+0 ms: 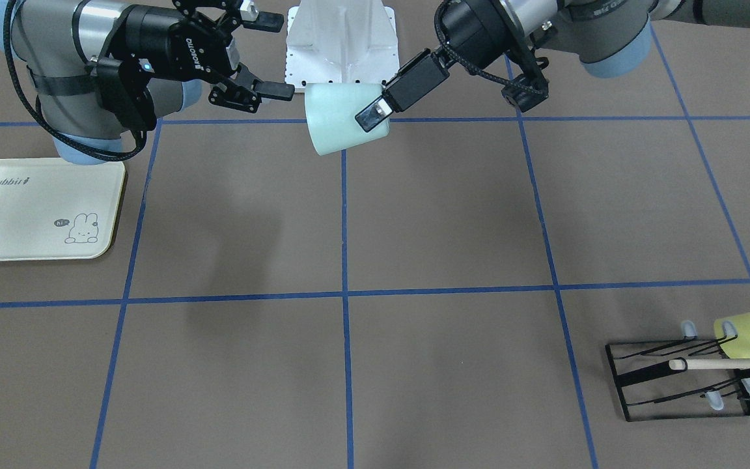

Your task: Left arm grabs green cup and hands to right arm on tray

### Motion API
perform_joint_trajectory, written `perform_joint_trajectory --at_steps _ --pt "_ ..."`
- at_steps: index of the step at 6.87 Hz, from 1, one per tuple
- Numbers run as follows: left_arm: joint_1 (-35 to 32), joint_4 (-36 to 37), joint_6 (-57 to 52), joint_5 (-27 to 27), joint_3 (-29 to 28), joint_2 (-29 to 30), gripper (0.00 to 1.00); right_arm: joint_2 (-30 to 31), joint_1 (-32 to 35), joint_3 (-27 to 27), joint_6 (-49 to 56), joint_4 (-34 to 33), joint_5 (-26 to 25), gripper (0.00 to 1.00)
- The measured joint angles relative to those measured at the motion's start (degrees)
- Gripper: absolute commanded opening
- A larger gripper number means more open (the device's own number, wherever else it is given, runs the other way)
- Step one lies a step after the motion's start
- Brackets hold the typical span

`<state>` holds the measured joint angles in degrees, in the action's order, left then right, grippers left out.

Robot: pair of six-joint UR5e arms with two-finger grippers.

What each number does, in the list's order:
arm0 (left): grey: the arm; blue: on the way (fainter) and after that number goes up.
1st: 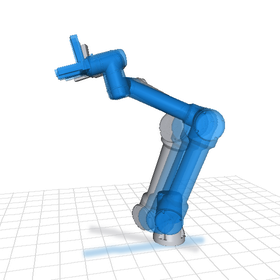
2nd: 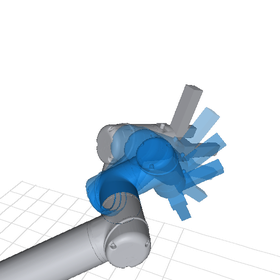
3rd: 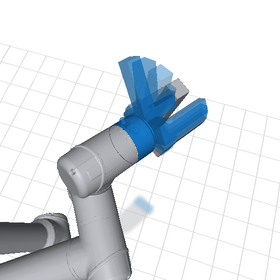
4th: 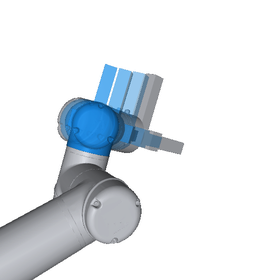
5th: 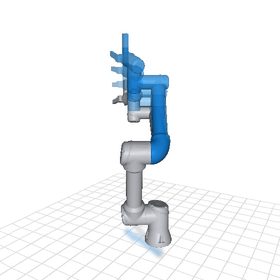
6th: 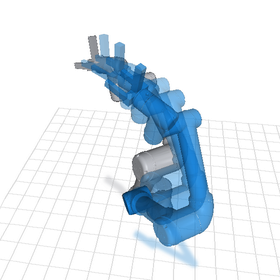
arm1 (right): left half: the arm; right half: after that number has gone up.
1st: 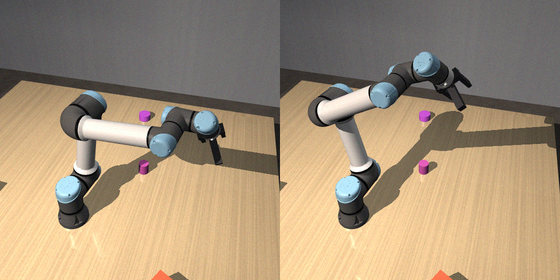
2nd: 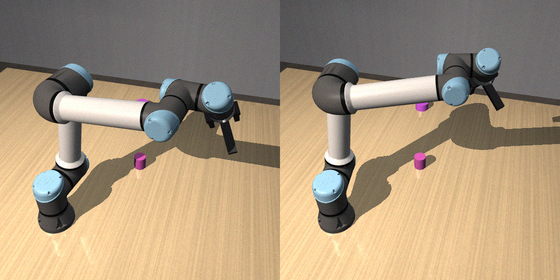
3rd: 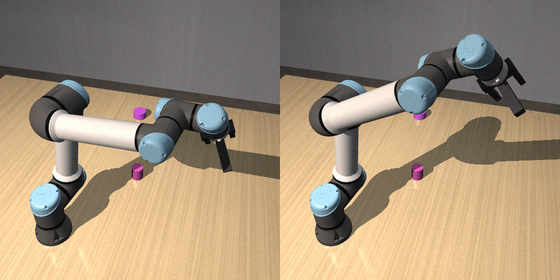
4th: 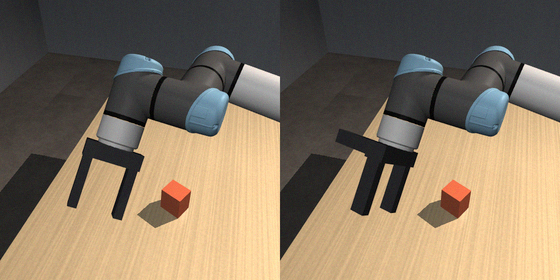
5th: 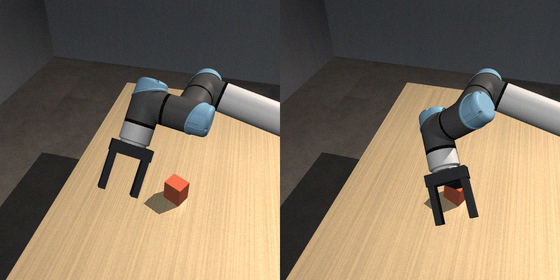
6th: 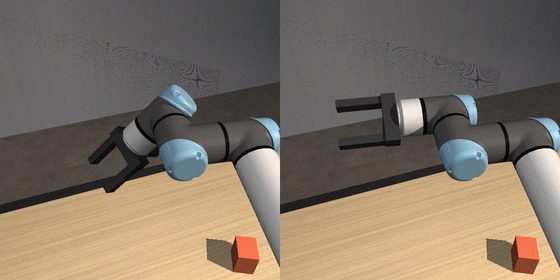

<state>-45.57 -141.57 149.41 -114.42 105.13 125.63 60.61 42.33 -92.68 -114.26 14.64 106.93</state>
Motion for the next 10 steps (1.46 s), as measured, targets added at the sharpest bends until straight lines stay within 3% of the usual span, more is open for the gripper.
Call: perform_joint_trajectory --at_steps 10 --pt "3.8 -0.5 1.3 -0.3 0.5 0.1 0.22 0.3 -0.1 0.1 0.1 0.0 -1.0 0.98"
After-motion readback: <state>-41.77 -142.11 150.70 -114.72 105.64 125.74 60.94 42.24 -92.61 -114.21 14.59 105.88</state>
